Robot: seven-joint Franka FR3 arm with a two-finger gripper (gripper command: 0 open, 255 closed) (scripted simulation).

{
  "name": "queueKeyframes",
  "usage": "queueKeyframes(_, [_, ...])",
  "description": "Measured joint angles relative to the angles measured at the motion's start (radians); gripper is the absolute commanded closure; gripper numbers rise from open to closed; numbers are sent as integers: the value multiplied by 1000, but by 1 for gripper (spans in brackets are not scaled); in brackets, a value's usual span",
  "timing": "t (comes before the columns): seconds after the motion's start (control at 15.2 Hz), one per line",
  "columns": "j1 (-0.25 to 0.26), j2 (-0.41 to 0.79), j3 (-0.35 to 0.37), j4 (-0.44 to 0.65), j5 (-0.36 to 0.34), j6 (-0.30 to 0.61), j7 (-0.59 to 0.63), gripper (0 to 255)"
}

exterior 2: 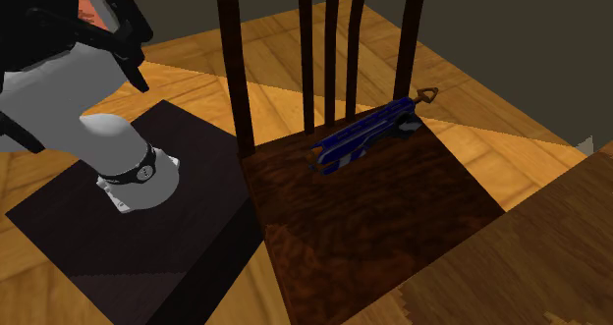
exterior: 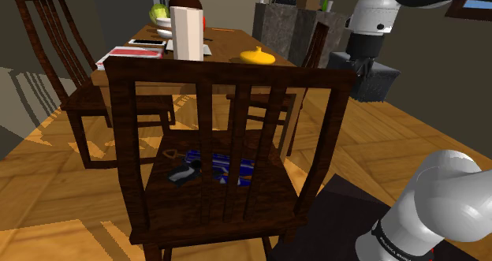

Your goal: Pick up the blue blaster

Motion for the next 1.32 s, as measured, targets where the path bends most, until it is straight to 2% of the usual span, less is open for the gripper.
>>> queueKeyframes(0.2, [16,26,-1,0,3,27,-23,0])
queueKeyframes(0.73, [125,224,27,6,48,233,-146,0])
queueKeyframes(1.32, [234,470,68,79,94,424,-308,0])
